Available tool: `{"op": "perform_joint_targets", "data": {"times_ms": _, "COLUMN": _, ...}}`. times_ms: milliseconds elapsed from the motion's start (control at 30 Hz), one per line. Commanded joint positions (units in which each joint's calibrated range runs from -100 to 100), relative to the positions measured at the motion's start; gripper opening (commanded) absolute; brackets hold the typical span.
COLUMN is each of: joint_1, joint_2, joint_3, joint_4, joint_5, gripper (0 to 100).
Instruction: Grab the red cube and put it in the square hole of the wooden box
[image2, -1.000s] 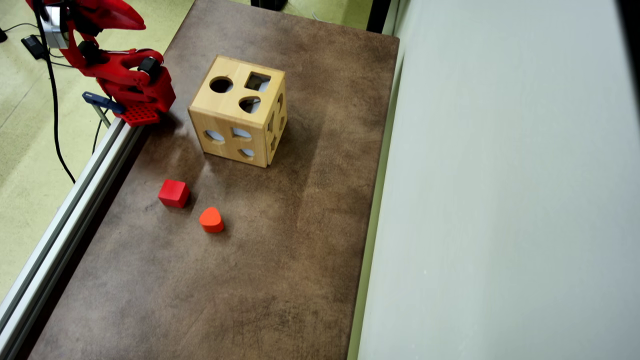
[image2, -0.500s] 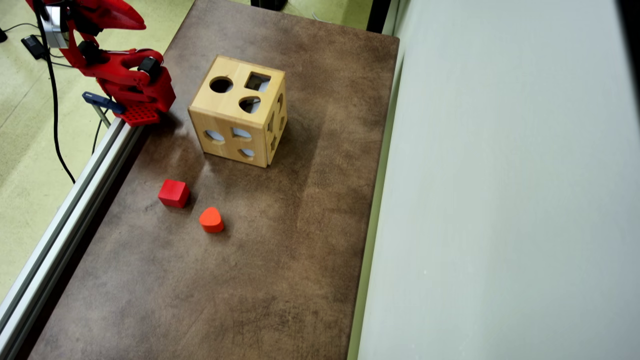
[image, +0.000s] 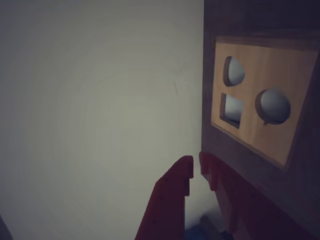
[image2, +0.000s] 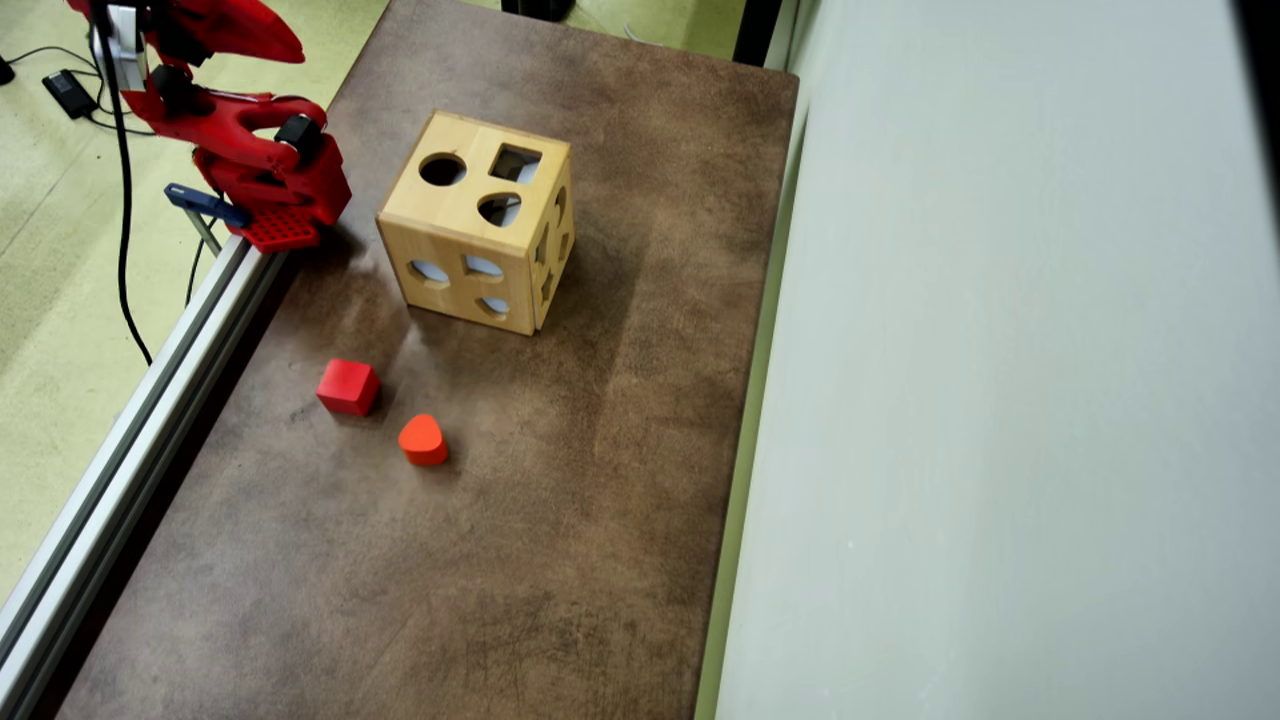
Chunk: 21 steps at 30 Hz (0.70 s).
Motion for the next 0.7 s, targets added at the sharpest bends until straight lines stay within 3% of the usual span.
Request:
{"op": "perform_joint_targets", "data": {"times_ms": 0, "joint_1": 3.7, "joint_2": 17.8, "joint_3": -12.3, "joint_4": 0.4, "joint_5": 0.6, "gripper": 3}}
{"op": "perform_joint_targets", "data": {"times_ms": 133, "joint_1": 14.7, "joint_2": 30.2, "joint_3": -13.9, "joint_4": 0.3, "joint_5": 2.0, "gripper": 3}}
{"op": "perform_joint_targets", "data": {"times_ms": 333, "joint_1": 31.5, "joint_2": 44.6, "joint_3": -13.8, "joint_4": 0.4, "joint_5": 16.2, "gripper": 3}}
{"op": "perform_joint_targets", "data": {"times_ms": 667, "joint_1": 43.1, "joint_2": 57.7, "joint_3": -13.6, "joint_4": 0.3, "joint_5": 32.2, "gripper": 3}}
